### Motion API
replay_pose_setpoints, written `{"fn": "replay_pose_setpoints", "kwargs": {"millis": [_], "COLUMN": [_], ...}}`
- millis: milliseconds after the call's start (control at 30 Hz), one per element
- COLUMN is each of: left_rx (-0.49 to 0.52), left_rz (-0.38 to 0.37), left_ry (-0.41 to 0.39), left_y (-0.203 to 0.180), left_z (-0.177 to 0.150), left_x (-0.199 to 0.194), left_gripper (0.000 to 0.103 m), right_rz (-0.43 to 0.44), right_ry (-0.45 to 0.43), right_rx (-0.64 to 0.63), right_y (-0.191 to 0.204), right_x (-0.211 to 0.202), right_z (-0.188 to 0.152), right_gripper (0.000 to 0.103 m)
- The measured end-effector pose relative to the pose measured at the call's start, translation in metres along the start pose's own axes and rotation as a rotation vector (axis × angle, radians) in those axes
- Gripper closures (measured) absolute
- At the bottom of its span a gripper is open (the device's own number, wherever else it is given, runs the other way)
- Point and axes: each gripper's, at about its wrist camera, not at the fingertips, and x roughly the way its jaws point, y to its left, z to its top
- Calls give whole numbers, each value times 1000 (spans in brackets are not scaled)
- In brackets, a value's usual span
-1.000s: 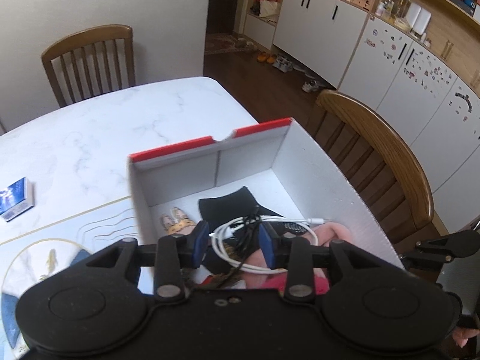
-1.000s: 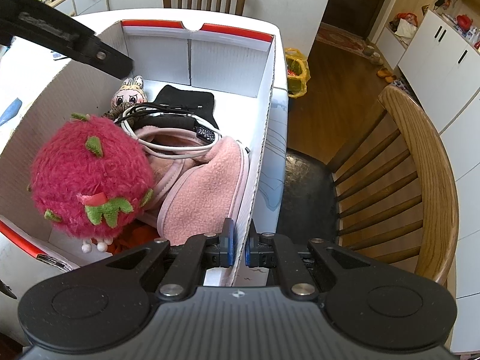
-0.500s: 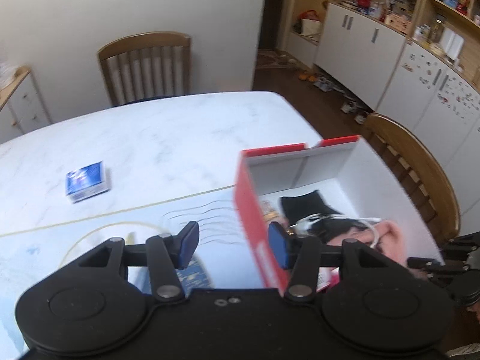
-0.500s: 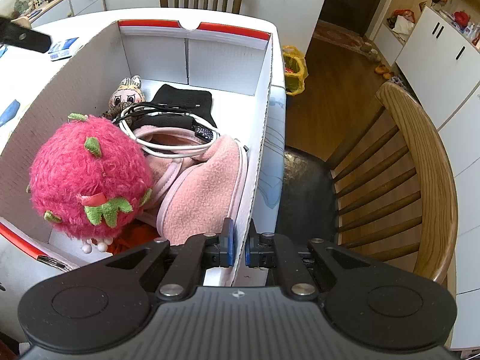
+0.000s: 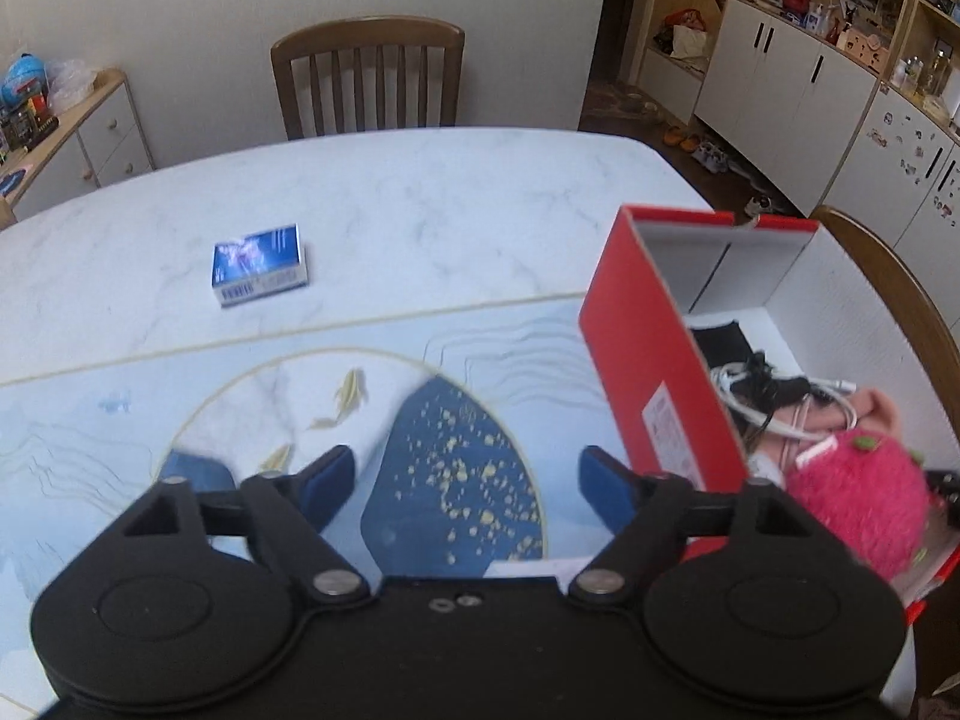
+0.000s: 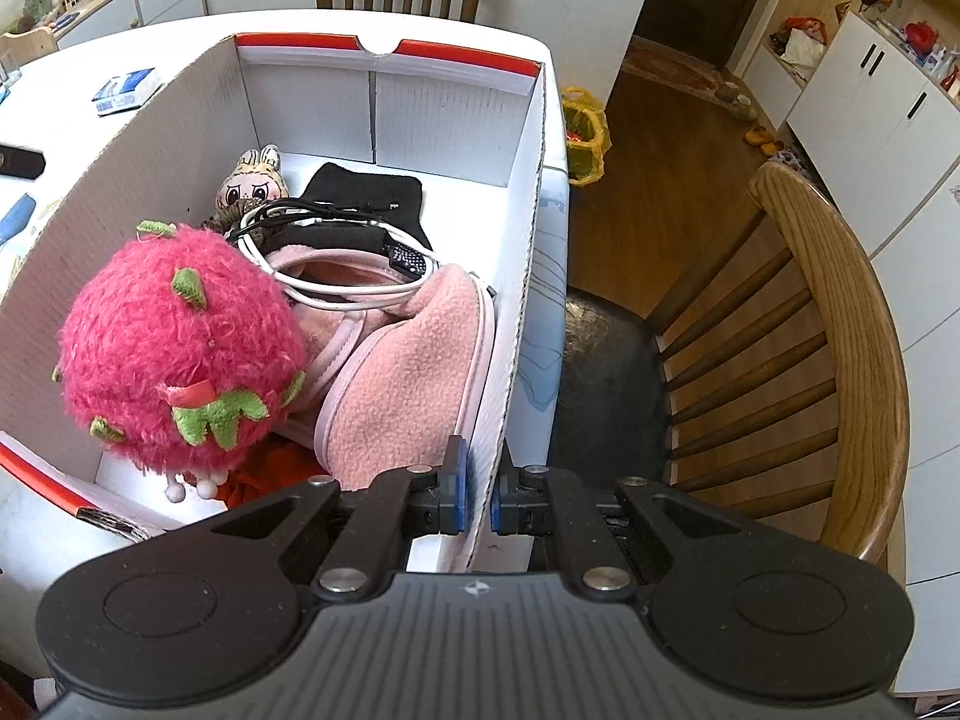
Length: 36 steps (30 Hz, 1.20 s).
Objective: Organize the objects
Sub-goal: 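Lower the left gripper onto the white star-patterned cloth and grasp it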
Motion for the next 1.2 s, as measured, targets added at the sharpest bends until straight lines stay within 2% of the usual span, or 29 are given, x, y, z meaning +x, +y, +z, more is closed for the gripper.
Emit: {"fn": "replay_pose_setpoints", "kwargs": {"millis": [100,133,233,300,633,967,1200], "left_rx": [-1,4,20,39,203,399,384], "left_rz": [-4,-2,-8,-37,-118,-114,-172], "left_ry": [4,6,21,26,62,66,68], "left_y": [2,3,3,3,-16,-40,-40], "left_z": [-11,-14,-25,-33,-71,-91,-88], "left_x": [4,6,12,16,30,44,52], "left_gripper": [3,2,2,2,1,1,1], "right_rz": [-3,-4,-6,-6,-9,-9,-9], "right_ry": [3,4,7,7,12,12,13], "right_rx": [-2,-3,-5,-5,-12,-13,-11], "right_y": [1,1,2,2,3,4,4], "right_x": [0,1,1,1,1,1,1], "right_z": [1,1,1,1,1,1,1], "right_gripper": [96,96,96,96,96,96,96]}}
